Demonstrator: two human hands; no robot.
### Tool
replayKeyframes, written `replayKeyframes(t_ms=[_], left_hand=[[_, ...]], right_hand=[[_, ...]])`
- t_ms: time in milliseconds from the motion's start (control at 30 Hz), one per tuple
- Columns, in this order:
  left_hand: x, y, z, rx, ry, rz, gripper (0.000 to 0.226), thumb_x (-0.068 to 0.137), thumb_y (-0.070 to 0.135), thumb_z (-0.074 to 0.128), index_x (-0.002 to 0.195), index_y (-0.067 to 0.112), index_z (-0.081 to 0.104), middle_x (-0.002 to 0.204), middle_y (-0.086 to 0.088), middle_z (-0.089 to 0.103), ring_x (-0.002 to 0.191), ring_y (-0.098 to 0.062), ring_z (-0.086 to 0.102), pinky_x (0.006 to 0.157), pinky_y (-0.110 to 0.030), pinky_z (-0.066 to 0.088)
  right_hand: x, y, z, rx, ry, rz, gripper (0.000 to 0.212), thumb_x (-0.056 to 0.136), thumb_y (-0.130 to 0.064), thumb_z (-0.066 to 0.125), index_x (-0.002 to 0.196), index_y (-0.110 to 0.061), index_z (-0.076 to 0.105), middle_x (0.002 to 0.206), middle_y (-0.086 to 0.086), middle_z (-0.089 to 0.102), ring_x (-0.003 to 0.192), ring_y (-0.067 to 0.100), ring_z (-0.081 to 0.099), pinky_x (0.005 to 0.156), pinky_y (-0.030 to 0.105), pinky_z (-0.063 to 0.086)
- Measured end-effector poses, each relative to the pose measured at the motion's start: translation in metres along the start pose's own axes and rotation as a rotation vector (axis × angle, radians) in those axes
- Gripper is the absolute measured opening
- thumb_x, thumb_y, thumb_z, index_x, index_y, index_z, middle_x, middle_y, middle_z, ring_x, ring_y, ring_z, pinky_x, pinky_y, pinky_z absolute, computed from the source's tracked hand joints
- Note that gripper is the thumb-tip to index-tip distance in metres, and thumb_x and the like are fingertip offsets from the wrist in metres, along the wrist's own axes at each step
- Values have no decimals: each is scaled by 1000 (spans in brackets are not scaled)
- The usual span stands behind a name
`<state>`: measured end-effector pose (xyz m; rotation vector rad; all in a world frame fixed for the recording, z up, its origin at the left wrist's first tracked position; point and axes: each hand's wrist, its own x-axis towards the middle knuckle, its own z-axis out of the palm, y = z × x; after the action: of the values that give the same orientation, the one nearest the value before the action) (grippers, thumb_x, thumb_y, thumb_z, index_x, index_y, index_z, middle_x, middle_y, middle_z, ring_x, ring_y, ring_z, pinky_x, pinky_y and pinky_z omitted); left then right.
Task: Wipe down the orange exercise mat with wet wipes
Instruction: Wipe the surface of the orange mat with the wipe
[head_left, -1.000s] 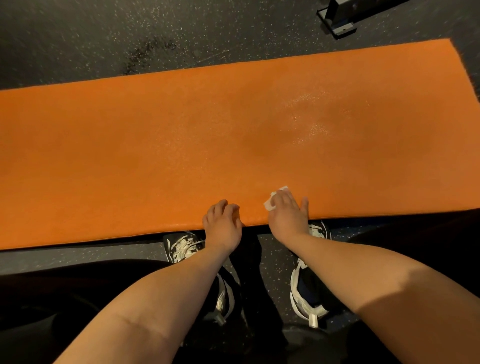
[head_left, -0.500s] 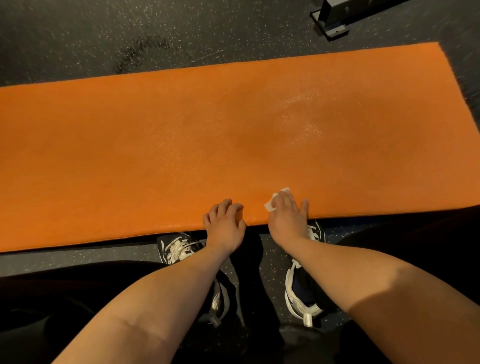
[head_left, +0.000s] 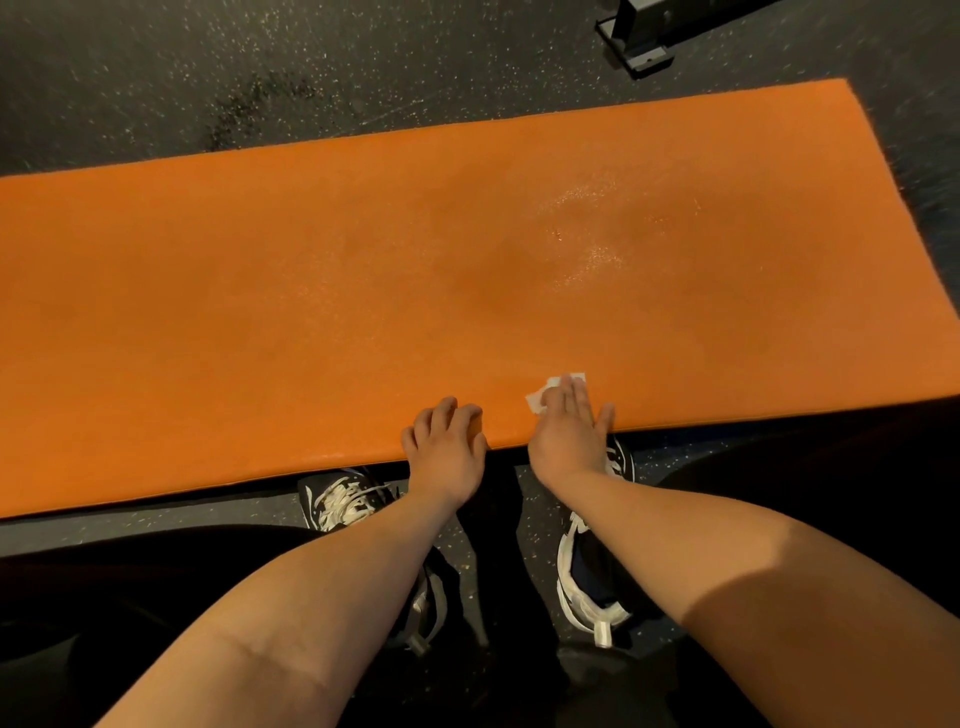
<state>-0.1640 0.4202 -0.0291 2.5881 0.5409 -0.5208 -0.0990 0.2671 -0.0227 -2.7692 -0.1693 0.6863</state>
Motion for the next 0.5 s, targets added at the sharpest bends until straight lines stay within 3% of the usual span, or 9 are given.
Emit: replayKeyframes(t_ms=[200,267,400,500], left_hand=[[0,6,2,53,-53,33,45,105,44,36,150,43,34,165,3,18,146,-30,15,114,-48,14],[0,9,1,61,-74,21,47,105,45,37,151,42,32,166,3,16,147,-30,13,115,-48,13],[1,15,0,84,-71,20,48,105,44,38,152,42,31,165,0,16,147,-31,12,116,-50,13],[1,19,1,92,-68,39,47,105,42,37,152,41,32,164,-1,18,147,-31,14,116,-50,15]], right_hand=[[-16,-12,9,-22,-171,-292,40,101,-15,39,141,-20,40,170,-1,4,155,13,-11,122,57,-11],[-11,2,2,-64,-140,-234,41,103,-18,35,144,-21,38,170,-2,4,156,13,-10,123,58,-7],[1,19,-15,-22,-62,59,53,102,-16,29,156,-17,25,170,1,0,156,17,-10,123,59,-7],[-3,9,-15,1,-67,22,54,99,-12,33,153,-14,29,170,4,1,156,19,-11,122,60,-9]])
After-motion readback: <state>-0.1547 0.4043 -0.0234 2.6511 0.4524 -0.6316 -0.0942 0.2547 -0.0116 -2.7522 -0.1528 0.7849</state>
